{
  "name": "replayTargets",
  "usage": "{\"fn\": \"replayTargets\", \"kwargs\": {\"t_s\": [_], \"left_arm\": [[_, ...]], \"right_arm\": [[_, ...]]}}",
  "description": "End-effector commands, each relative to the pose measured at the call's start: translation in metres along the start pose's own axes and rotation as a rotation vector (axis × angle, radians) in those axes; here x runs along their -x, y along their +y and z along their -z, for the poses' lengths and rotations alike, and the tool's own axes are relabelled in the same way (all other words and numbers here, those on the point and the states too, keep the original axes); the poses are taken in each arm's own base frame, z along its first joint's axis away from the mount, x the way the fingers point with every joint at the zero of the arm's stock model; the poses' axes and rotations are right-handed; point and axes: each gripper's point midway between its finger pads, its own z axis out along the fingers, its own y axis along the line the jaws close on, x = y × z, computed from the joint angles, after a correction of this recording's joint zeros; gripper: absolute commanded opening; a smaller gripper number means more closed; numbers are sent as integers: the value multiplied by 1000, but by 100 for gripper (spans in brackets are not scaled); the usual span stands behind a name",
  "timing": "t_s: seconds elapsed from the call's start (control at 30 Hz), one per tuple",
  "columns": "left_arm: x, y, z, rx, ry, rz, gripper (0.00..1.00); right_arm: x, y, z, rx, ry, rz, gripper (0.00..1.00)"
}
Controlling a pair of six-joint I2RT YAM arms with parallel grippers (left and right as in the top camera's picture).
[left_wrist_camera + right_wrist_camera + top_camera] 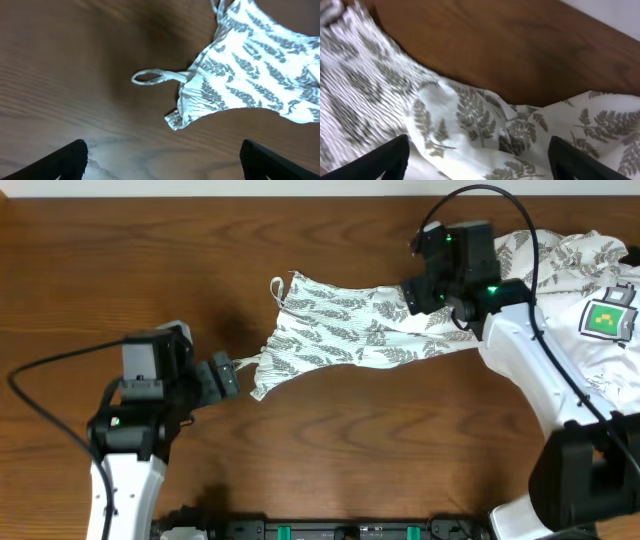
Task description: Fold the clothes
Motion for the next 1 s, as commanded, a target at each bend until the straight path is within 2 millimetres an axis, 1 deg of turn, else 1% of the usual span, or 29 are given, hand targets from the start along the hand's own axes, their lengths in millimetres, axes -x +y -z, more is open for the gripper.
{"fn": "replayTargets", "kwargs": {"t_s": [0.0, 0.1, 0.2, 0.23, 0.3, 0.37, 0.43, 0.47, 0.5, 0.57, 0.6, 0.67, 0.73, 0.77, 0.8, 0.83, 0.87, 0.9, 0.97], "left_arm": [[4, -4, -5, -11, 16, 24, 98], [2, -3, -10, -3, 37, 26, 98], [1, -2, -14, 1, 49, 28, 98], [1, -2, -14, 3, 51, 28, 98], [1, -2, -15, 3, 53, 28, 98], [1, -2, -15, 3, 53, 28, 98], [1, -2, -15, 3, 53, 28, 98], [1, -2, -15, 3, 53, 28, 98], [1, -2, -15, 3, 53, 28, 98], [1, -2, -15, 3, 53, 28, 98], [1, -2, -15, 3, 53, 28, 98], [1, -2, -15, 3, 53, 28, 98], [1, -2, -15, 3, 53, 29, 98], [1, -2, -15, 3, 53, 29, 98], [1, -2, -15, 3, 53, 29, 98], [1, -2, -15, 3, 53, 29, 98], [1, -2, -15, 3, 53, 28, 98], [1, -2, -15, 3, 52, 28, 98], [2, -2, -15, 2, 50, 28, 98]], "right_arm": [[-11, 7, -20, 71, 34, 133, 88], [-33, 21, -39, 154, 96, 169, 89], [-55, 31, -60, 192, 169, 163, 92], [-62, 35, -65, 207, 188, 162, 91], [-73, 41, -73, 230, 225, 160, 83], [-78, 43, -76, 237, 239, 160, 60], [-73, 43, -73, 230, 230, 135, 16], [-69, 42, -70, 224, 220, 118, 4], [-62, 40, -64, 215, 203, 99, 1], [-44, 37, -49, 195, 155, 77, 1], [-35, 35, -39, 185, 127, 71, 1], [-15, 35, -14, 173, 64, 59, 1], [-2, 45, 15, 206, 16, 69, 1], [1, 56, 32, 248, 2, 75, 1], [0, 69, 48, 300, 3, 79, 1], [-5, 83, 61, 350, 22, 82, 1], [-15, 101, 77, 417, 59, 83, 2], [-28, 117, 90, 478, 108, 82, 3], [-66, 151, 117, 579, 275, 88, 4]]}}
